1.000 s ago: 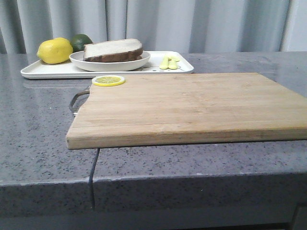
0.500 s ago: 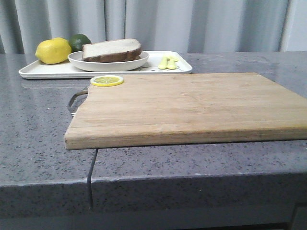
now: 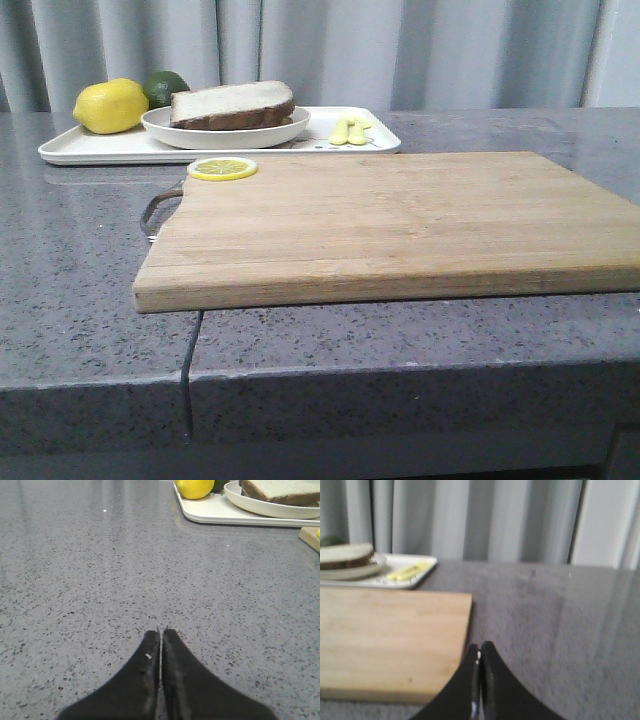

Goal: Place bread and move sandwich to tray

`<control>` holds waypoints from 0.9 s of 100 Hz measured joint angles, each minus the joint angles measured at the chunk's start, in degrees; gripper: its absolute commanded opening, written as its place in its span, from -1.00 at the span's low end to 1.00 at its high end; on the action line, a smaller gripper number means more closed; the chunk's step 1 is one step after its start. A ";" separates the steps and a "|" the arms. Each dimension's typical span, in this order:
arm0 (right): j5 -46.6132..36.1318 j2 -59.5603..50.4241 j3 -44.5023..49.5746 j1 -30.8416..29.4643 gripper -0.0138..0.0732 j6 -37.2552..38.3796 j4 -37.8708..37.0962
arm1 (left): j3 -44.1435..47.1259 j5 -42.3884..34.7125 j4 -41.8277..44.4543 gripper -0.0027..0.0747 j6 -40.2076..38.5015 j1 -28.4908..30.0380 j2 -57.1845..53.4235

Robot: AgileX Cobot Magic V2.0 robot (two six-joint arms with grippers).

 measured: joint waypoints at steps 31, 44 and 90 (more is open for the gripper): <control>17.13 -0.87 0.00 -2.94 -0.82 0.35 -0.07 | 0.00 0.00 0.00 -0.98 0.00 0.00 0.00; 18.47 -0.87 -0.11 -2.94 -0.82 0.35 -0.07 | 0.00 0.00 0.00 -0.98 0.00 0.00 0.00; 18.69 -0.87 -0.11 -2.94 -0.82 0.39 -0.07 | 0.00 0.00 0.00 -0.98 0.00 0.00 0.00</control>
